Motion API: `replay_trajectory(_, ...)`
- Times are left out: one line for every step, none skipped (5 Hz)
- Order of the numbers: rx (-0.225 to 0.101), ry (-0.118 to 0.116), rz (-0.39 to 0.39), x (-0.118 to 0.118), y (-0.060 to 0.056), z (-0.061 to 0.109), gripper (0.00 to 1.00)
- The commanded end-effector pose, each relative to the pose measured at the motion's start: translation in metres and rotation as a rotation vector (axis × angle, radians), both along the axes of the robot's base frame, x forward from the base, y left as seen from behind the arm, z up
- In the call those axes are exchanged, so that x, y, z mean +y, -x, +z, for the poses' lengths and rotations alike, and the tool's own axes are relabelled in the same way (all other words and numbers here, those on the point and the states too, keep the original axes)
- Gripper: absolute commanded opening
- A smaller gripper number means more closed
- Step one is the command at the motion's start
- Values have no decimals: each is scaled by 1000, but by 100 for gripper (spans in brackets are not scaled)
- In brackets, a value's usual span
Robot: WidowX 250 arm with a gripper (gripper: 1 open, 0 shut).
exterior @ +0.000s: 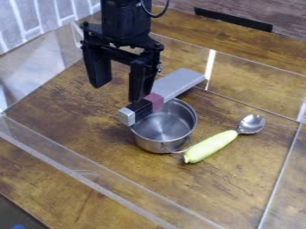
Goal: Put the spoon into the silver pot
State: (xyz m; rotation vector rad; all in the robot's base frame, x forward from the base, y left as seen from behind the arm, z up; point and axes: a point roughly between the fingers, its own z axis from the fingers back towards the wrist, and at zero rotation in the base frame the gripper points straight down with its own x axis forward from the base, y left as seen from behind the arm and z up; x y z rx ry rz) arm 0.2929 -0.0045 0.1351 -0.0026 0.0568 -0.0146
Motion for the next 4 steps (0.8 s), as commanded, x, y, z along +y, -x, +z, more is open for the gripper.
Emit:
replay_trajectory(25,8,-77,-9,0,-10,100)
replay_trajectory(10,1,-317,-29,-7,-24,100)
replay_trajectory(-21,-15,-549,-56,-15,-39,100)
replay_trajectory(-53,-23,-650,-78,-28,-53,100)
